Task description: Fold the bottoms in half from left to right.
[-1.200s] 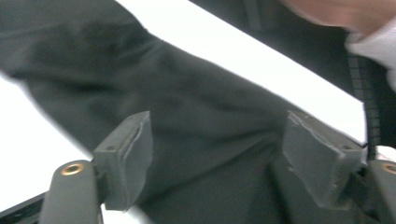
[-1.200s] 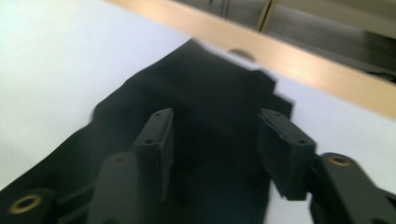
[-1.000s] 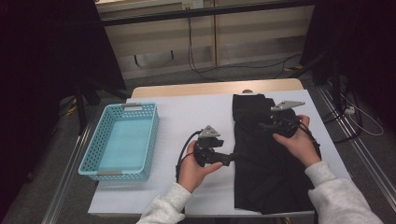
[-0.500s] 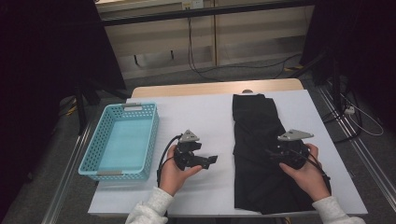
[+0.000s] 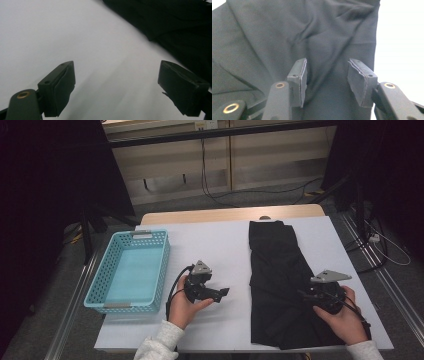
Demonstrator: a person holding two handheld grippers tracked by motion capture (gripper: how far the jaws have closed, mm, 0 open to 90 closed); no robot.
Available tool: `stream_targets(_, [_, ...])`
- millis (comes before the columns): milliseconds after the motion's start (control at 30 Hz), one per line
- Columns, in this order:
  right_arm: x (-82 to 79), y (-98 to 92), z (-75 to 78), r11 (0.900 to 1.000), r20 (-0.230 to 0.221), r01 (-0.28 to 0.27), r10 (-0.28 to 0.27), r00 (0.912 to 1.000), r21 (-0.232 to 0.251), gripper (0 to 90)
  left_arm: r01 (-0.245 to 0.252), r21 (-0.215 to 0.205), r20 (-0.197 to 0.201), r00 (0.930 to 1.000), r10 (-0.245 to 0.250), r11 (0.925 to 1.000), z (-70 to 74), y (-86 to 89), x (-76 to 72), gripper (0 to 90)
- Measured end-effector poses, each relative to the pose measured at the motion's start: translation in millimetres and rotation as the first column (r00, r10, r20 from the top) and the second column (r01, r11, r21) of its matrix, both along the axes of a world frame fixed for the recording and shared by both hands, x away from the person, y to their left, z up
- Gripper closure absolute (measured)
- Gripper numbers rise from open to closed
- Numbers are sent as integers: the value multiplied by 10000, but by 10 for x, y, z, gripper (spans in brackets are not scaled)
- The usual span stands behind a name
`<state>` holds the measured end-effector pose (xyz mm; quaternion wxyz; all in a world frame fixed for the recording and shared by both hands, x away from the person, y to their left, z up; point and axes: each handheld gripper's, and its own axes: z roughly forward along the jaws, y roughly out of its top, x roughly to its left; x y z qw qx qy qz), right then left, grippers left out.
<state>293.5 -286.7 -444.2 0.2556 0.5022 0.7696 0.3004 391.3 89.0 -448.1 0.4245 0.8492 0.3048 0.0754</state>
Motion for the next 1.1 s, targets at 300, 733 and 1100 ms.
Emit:
stream_targets(300, [-111, 15, -41, 9971, -368, -276, 303, 9989, 714, 591, -139, -7, -8, 9999, 139, 9999, 9, 16, 9, 139])
stream_targets(733, [-138, -60, -68, 9883, -864, -161, 294, 9958, 1514, 900, 2, -35, -25, 10000, -2, 10000, 16, -22, 12, 139])
stream_targets(1100, [-186, -362, 158, 9923, -169, 382, -364, 9992, 1181, 900, 78, 31, -58, 10000, -78, 10000, 23, -43, 4, 142])
